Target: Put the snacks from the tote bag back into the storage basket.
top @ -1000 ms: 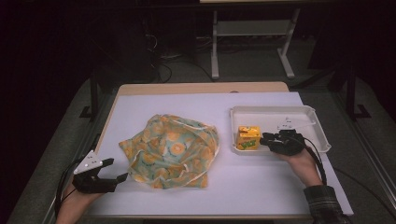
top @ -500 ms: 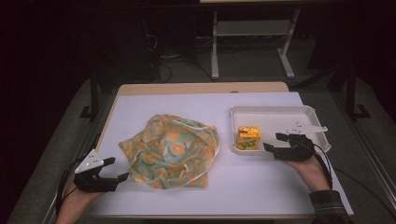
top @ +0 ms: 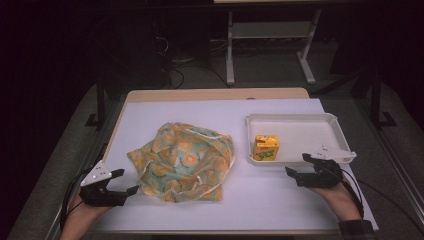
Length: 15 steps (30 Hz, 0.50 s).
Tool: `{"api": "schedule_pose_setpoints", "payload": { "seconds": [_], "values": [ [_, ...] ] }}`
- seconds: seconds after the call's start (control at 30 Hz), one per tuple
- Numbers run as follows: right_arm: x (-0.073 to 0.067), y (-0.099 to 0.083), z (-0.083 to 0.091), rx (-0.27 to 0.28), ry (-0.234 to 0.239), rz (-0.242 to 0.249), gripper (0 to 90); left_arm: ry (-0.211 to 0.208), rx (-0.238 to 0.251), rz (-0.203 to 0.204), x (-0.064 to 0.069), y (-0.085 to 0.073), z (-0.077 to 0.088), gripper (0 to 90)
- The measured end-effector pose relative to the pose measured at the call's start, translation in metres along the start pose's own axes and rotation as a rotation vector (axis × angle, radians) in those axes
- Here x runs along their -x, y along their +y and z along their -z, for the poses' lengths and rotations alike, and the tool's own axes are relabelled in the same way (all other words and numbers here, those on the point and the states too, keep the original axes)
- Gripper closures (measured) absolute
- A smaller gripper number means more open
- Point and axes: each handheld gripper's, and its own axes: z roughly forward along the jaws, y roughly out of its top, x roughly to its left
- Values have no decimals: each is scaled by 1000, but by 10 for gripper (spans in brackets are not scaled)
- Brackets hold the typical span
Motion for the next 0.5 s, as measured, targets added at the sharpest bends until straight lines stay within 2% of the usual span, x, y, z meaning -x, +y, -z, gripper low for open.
{"api": "schedule_pose_setpoints", "payload": {
  "seconds": [0.17, 0.27, 0.5],
  "values": [
    [-7, -10, 5, 0, -4, 14, 172, -2, 0, 2, 1, 0, 0, 192],
    [-11, -16, 7, -2, -9, 18, 160, 0, 6, -12, 1, 0, 0, 197],
    [-16, -32, 10, -6, -14, 29, 136, -5, 4, -5, 3, 0, 0, 197]
  ]
}}
